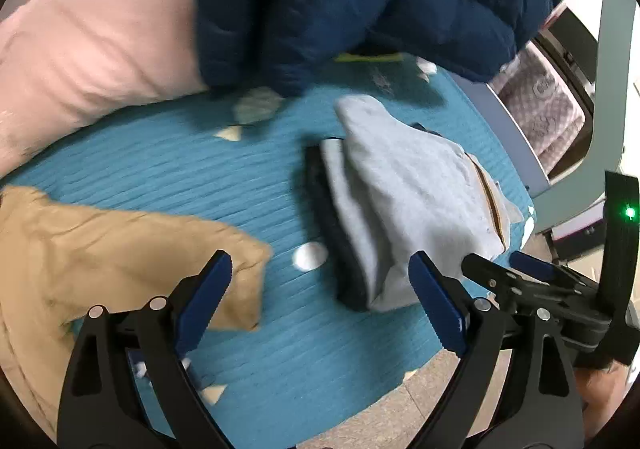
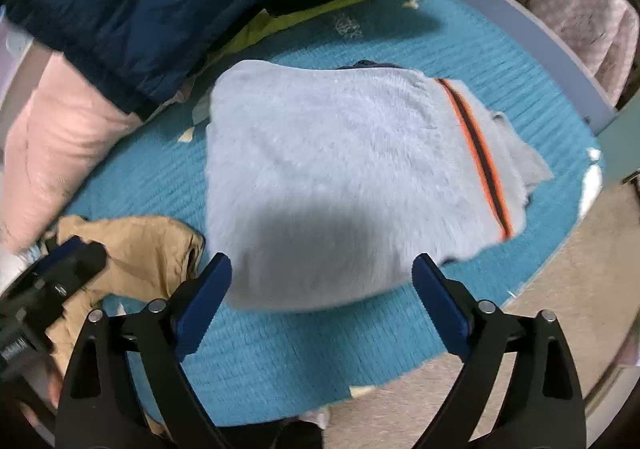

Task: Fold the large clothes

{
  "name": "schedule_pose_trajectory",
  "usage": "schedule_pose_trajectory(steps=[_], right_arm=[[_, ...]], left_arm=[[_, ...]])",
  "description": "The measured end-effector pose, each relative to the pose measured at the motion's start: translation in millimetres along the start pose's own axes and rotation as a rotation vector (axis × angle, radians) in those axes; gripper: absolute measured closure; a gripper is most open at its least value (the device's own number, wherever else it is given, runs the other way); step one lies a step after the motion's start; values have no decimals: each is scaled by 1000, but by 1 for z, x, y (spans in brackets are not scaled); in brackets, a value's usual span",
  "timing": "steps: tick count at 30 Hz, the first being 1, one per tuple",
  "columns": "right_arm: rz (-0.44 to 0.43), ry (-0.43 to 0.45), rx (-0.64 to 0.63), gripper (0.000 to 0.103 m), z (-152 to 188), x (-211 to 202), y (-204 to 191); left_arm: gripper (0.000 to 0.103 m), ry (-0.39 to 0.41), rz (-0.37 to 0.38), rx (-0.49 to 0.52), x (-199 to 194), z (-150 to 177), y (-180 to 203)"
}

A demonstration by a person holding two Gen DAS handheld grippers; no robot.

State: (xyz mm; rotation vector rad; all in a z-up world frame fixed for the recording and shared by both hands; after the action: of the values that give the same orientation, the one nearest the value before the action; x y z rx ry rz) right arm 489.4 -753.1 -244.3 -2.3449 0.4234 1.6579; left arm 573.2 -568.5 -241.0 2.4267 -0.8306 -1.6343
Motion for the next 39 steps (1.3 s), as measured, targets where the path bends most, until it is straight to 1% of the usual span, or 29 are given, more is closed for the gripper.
schedule_pose_trajectory(steps=[2, 4, 8, 10, 11, 13, 15, 16, 17, 20, 23, 24, 25, 26, 28, 31, 33, 34, 36, 38, 39], right_arm=[[-5, 4, -10, 11, 12, -11, -13], [-16, 3, -18, 11, 30, -22, -31], [28, 39, -50, 11, 58, -37, -67], [46, 60, -56, 11, 73, -45, -85], [44, 68, -52, 11, 81, -48, -95], [48, 87, -41, 11, 98, -54, -114], [89, 111, -41, 11, 120, -62, -139], [114, 124, -40, 11, 130, -65, -149], [139, 143, -35, 11, 142, -69, -161], [206, 191, -27, 11, 188, -80, -203], [215, 217, -18, 9, 227, -81, -235], [205, 217, -14, 9, 244, -79, -248], [196, 211, -16, 9, 252, -77, -255], [186, 212, -21, 9, 264, -75, -264], [193, 232, -37, 9, 284, -74, -278], [171, 265, -68, 9, 311, -79, -299], [172, 288, -96, 9, 327, -88, -313], [173, 293, -107, 9, 334, -96, -320], [130, 292, -97, 9, 350, -126, -329], [114, 318, -111, 9, 365, -156, -336], [109, 342, -124, 9, 376, -178, -341]], left_arm=[[12, 9, -36, 5, -24, 11, -11], [12, 7, -33, -9, -51, 25, -28], [12, 21, -52, -21, -97, 52, -68], [12, 29, -95, -5, -120, 71, -93], [12, 34, -91, -2, -130, 79, -103], [12, 14, -48, -7, -147, 100, -126], [12, 19, -35, -11, -158, 117, -145], [12, 20, -23, -1, -164, 127, -156], [12, 31, 4, 15, -169, 138, -168], [12, 52, 39, 59, -180, 171, -203], [12, 64, 45, 78, -186, 202, -233], [12, 66, 56, 96, -188, 215, -243], [12, 72, 51, 102, -190, 223, -249], [12, 90, 29, 103, -194, 237, -261], [12, 135, 20, 93, -202, 258, -278], [12, 196, 19, 69, -221, 282, -295], [12, 210, -3, 76, -236, 293, -299], [12, 217, -26, 70, -248, 299, -300], [12, 251, -59, 65, -286, 314, -296], [12, 269, -87, 60, -320, 326, -288], [12, 286, -110, 45, -339, 332, -284]])
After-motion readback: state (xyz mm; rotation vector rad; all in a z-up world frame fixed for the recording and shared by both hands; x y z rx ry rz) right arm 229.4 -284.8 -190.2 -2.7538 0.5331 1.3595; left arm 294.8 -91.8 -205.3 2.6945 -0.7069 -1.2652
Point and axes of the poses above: each gripper's, at about its wrist camera, not at the fingertips, and x roughly the way its jaws point, y to its right, z to its underside, the point moved 1 cm from there along x, roughly the way its jaws point, and after that the axes turned 4 degrees about z, right-handed, at the moved point
